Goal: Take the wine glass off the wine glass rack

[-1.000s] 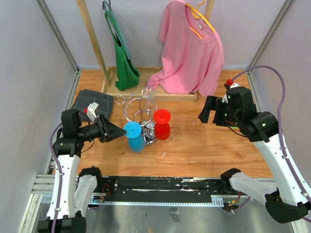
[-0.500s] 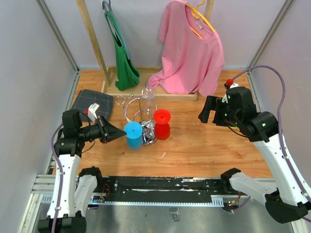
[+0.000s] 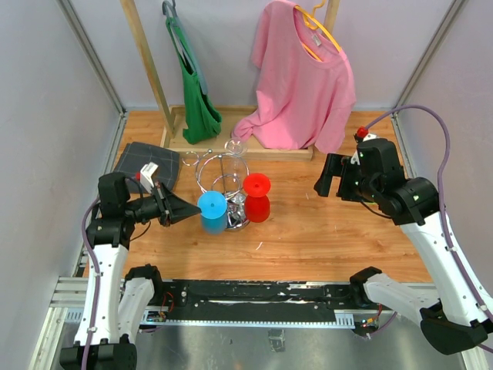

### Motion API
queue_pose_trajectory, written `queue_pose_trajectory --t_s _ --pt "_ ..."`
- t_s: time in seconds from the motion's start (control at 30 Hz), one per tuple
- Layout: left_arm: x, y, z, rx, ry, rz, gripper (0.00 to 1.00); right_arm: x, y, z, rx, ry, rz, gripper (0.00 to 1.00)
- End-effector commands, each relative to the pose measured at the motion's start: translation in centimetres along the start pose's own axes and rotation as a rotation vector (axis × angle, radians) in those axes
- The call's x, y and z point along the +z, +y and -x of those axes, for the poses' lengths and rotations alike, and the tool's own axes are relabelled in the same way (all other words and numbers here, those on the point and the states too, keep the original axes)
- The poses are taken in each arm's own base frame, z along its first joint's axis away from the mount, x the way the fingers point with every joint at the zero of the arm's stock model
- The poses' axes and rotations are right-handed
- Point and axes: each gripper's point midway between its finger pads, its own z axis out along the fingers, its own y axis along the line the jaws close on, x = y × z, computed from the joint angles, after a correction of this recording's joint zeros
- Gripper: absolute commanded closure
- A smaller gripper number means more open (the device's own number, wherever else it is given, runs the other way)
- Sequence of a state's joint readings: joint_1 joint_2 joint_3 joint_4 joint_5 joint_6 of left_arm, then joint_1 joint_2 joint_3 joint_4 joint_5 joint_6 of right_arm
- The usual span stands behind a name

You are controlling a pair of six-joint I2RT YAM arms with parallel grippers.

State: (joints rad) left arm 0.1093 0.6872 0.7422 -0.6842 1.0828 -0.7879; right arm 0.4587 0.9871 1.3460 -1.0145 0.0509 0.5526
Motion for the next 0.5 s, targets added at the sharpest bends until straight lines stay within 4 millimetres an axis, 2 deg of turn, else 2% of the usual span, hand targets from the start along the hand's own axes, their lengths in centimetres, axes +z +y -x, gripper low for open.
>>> queue_pose_trajectory --t_s 0.0,0.47 --pt "-0.5 -2.4 0.0 0.009 0.026 -0.074 1.00 0.1 0.2 -0.4 -0.017 0.006 0.012 0.01" --pt "-0.3 -3.7 1.2 0.006 0.025 -0.106 1.00 0.1 0.1 -0.5 -0.009 -0.001 0.007 0.01"
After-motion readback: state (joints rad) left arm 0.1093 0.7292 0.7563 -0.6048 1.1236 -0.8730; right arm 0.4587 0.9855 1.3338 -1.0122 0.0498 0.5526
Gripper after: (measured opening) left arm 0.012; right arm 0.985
